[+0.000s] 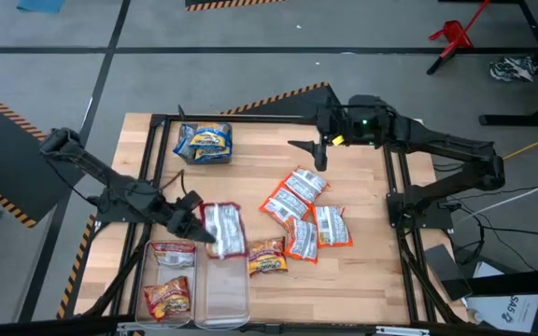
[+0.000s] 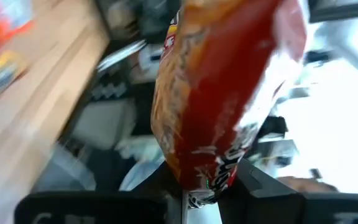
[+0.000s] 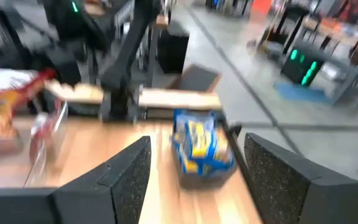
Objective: Sort Maruchan noodles
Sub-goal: Put the red noodle pack into the left transparent bin
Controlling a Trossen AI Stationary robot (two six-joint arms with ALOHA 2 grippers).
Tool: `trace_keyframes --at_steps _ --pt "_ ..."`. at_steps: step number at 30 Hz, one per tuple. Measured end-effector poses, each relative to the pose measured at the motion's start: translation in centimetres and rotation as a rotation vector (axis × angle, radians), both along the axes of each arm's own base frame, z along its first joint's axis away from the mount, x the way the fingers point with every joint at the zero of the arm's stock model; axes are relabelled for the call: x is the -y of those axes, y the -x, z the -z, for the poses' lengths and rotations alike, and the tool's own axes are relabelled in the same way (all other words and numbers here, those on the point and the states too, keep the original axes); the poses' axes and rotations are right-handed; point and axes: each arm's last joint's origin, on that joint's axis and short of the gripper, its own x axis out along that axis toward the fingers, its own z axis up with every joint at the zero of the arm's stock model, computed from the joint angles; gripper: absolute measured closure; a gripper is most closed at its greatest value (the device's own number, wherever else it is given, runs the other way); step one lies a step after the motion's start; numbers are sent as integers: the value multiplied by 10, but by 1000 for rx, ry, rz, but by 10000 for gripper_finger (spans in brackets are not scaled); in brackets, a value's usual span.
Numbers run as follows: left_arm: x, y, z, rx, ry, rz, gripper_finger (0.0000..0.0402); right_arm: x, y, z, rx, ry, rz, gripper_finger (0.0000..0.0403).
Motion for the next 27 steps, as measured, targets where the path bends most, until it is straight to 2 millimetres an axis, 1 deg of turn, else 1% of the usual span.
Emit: trace_keyframes --at_steps 5,10,12,14,16,19,25,27 --pt "6 12 -10 -319 -95 123 356 1 -4 6 -40 -6 12 159" --pt "7 32 -35 -583 -297 196 356 3 -11 11 -50 -3 19 159" --pt "8 41 -40 -702 -368 237 356 3 -11 12 -59 -5 18 159" --pt "12 46 -44 -778 -403 276 356 3 -13 14 -66 -5 21 159" --pt "17 51 -42 -846 -431 312 356 4 -15 17 -86 -12 21 159" --pt "26 55 -38 -880 -453 347 356 4 -18 20 -97 -14 21 159" --pt "43 56 -30 -861 -558 307 355 5 -22 27 -125 -19 20 159" --pt "48 58 -28 -855 -582 286 355 6 -23 27 -116 -18 20 159"
